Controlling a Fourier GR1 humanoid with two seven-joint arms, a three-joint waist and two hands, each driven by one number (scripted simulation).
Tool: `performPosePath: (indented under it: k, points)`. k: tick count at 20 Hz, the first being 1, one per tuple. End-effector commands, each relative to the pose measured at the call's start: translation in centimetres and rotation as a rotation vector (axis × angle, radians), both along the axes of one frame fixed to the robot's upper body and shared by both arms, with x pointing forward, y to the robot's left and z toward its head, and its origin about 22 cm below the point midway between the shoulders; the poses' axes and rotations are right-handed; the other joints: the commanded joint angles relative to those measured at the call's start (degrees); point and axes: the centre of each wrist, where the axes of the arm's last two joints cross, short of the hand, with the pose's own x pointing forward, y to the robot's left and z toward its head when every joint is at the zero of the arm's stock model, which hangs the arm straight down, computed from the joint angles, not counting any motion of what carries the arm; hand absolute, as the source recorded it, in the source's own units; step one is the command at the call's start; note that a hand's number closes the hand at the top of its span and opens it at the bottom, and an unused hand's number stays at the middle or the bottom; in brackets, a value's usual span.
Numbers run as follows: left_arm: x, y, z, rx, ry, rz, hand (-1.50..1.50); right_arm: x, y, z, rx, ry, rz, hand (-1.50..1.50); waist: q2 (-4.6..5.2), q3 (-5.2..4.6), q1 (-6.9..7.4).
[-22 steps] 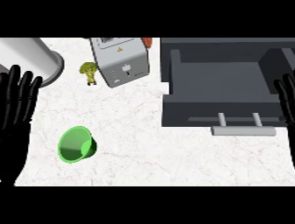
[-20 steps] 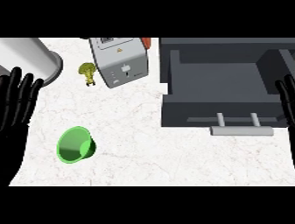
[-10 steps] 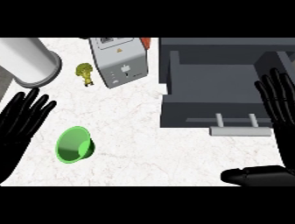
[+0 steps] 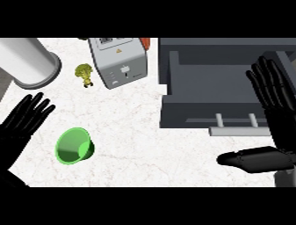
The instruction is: Pick up the cup, place it into the drawer and close the drawer
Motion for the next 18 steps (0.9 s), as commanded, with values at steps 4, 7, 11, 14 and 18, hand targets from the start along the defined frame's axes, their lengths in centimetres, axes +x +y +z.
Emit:
performPosePath:
  k: [4,7,11,14,18]
  points:
    - [0.9,1.7,-4.7,0.053,0.076,0.044,-1.50,1.3,-1.2,0.5,-0.013,-0.021,-0.007,-1.50,-0.02,0.00,-0.14]
    - [2.2,2.2,-6.4,0.063,0.086,0.049,-1.50,2.2,-0.5,1.4,-0.010,-0.027,-0.013,-1.50,0.00,-0.01,-0.16]
    - [1.0,5.0,-9.1,0.091,0.123,0.092,-1.50,2.2,-1.7,0.4,-0.019,-0.043,-0.001,-1.50,0.09,-0.03,-0.30]
    - [2.6,3.4,-10.5,0.105,0.133,0.096,-1.50,2.0,-0.3,2.3,-0.007,-0.033,-0.004,-1.50,-0.01,-0.02,-0.29]
    - [0.5,2.1,-14.5,0.111,0.129,0.084,-1.50,1.5,-1.9,2.1,0.002,-0.033,0.005,-1.50,0.03,-0.05,-0.47]
